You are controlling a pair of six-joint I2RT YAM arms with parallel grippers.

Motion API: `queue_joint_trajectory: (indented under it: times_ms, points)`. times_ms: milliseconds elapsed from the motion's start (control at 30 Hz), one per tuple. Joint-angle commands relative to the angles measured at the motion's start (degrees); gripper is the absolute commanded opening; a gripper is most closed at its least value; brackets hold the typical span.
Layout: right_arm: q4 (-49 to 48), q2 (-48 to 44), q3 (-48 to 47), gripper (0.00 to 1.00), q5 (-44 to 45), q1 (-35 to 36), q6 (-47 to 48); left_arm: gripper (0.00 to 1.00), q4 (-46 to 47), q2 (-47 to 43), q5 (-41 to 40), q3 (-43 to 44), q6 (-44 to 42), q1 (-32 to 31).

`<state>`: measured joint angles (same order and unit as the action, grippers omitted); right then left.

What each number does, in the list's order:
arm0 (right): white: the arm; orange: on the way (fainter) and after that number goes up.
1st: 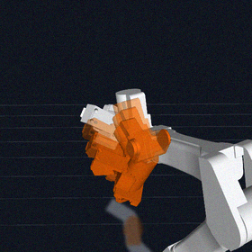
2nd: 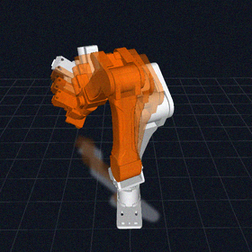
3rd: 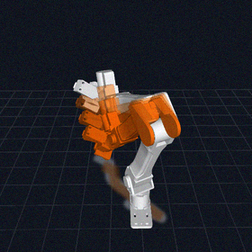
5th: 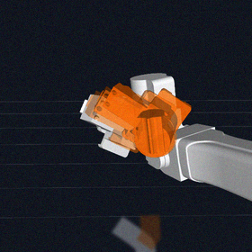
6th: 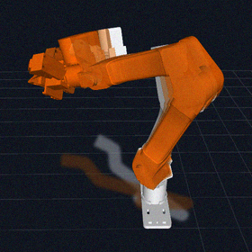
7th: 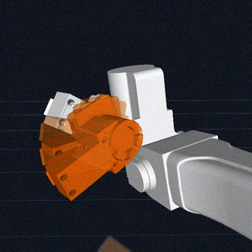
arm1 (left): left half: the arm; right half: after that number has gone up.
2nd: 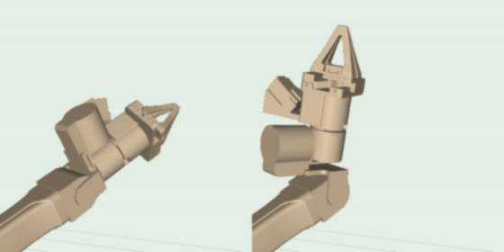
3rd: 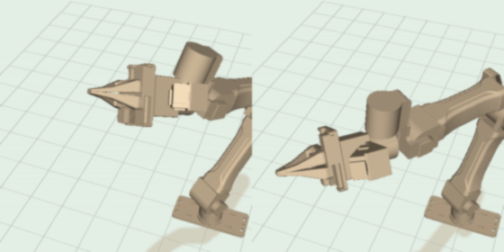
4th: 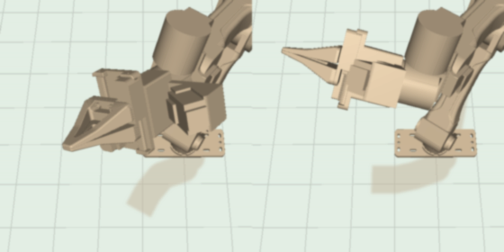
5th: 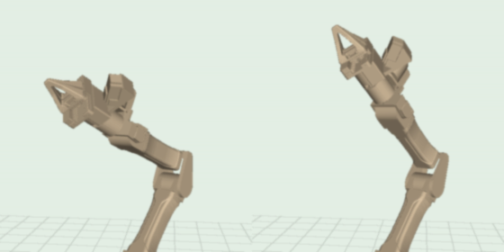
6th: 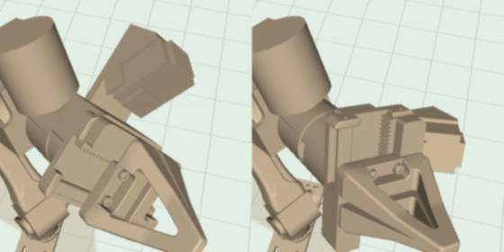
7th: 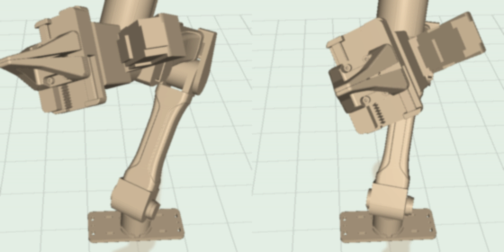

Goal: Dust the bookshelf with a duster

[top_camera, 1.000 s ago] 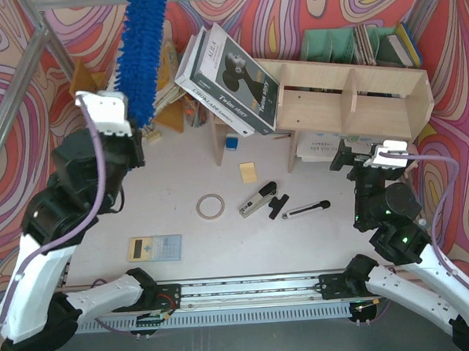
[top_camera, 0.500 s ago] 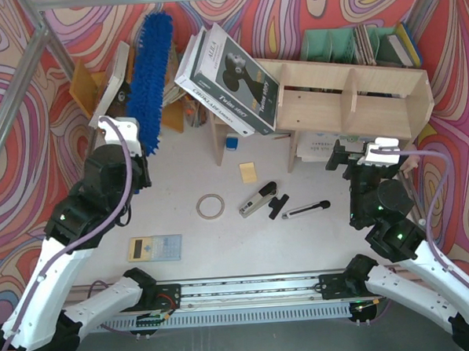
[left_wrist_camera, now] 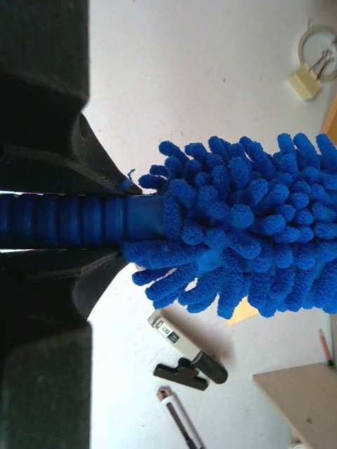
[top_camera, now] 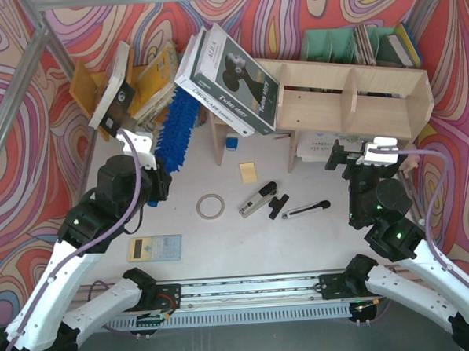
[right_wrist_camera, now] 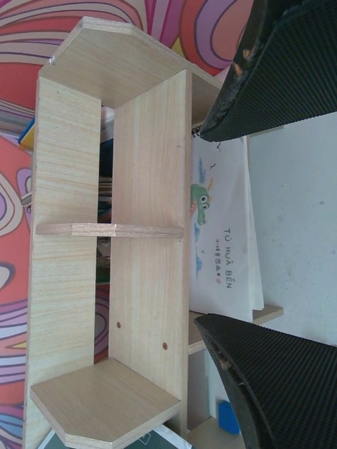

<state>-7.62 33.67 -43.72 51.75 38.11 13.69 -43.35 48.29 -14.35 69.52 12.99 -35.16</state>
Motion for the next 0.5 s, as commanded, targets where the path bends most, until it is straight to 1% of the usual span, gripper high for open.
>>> queue_joint_trajectory:
  times_ms: [0,200,467]
  points:
    - [-0.4,0.7,-0.1,0.99,0.1,-0.3,0.2,0.0,6.0,-1.4,5.5,-2.1,0.9,0.3]
    - [-0.3,0.5,-0.1,0.99,0.0,-0.3,0.1,0.0,4.9,-0.5,6.6,-4.8,2.7,0.2]
    - [-0.3,0.1,-0.3,0.99,-0.1,-0.3,0.0,0.0,6.4,-1.0,6.9,-13.0,8.4,0.3]
